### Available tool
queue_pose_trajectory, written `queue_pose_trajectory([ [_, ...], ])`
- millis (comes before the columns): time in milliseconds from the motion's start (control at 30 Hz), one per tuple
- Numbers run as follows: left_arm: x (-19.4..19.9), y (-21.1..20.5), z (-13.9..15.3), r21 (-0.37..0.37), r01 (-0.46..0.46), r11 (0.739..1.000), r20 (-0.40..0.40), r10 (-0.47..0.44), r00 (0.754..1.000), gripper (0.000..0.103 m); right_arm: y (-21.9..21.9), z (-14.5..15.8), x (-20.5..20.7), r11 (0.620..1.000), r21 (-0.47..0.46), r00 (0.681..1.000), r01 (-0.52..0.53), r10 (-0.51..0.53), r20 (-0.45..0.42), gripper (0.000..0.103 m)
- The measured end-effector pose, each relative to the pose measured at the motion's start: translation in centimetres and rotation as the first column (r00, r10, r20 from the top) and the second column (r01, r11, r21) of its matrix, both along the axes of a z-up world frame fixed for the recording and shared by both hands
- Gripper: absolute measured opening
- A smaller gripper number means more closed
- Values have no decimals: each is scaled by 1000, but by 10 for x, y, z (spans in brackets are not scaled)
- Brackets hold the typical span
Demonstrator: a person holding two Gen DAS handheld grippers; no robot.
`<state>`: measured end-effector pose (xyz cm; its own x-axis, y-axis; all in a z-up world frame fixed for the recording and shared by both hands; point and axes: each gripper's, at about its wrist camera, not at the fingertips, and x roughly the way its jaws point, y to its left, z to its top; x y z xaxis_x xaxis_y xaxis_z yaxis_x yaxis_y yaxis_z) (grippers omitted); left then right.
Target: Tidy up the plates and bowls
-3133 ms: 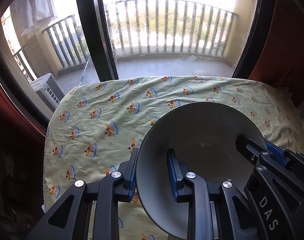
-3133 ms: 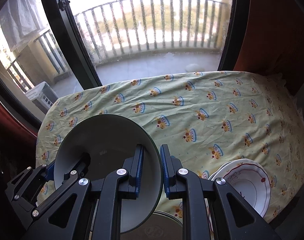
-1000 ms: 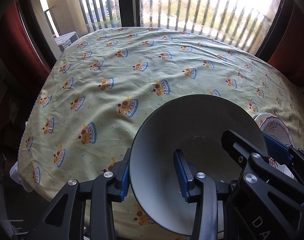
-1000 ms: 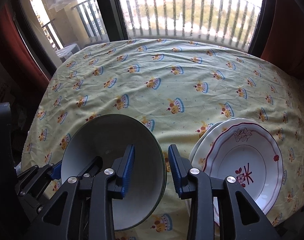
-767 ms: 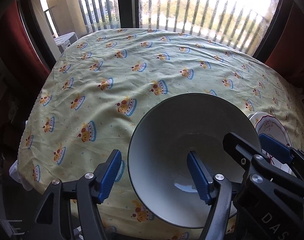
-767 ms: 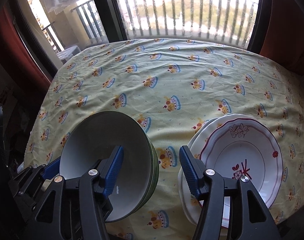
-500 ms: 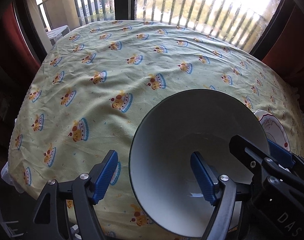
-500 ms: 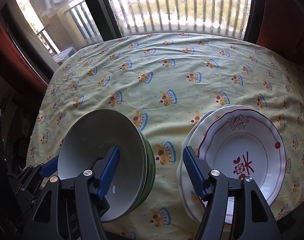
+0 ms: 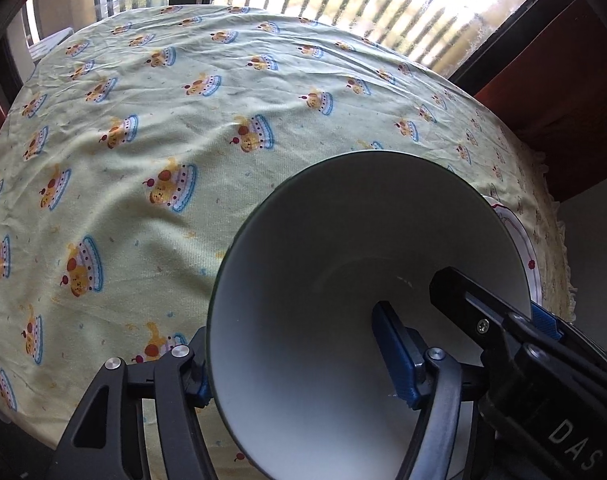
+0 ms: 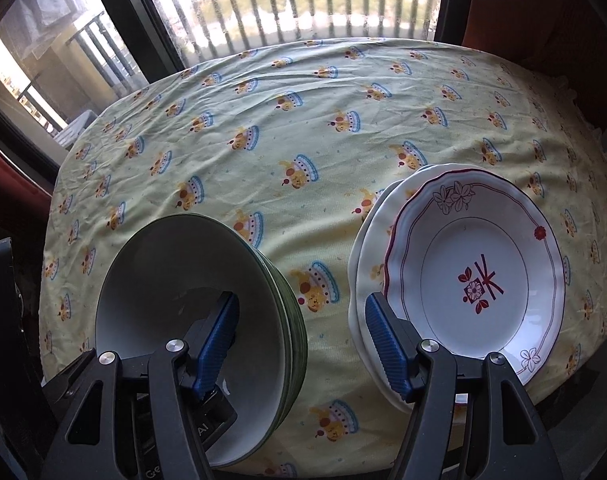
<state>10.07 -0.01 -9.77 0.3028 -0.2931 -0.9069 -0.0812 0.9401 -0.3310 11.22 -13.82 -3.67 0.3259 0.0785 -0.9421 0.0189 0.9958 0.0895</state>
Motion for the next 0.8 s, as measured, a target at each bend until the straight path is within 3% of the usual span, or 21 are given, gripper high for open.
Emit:
queue_pose_trajectory([
  [133, 0, 4, 0, -25, 15, 1000, -10, -16, 1000, 63, 6, 2, 0, 1000, -24, 1000, 16, -16, -11, 69],
  [367, -1, 8, 1, -31, 43, 999, -15, -43, 999, 58, 6, -8, 3, 998, 31, 997, 52, -51, -50, 69],
  [567, 1, 5, 3, 2, 33, 999, -31, -33, 999, 58, -2, -20, 11, 993, 106, 995, 52, -42, -90, 67],
  [700, 2, -1, 5, 55, 4, 998, -37, -2, 999, 59, -5, -27, 18, 988, 157, 993, 13, 5, -114, 55],
  [800, 2, -6, 7, 96, -18, 995, -35, 22, 999, 59, -11, -34, 22, 973, 230, 991, 0, 31, -132, 53],
])
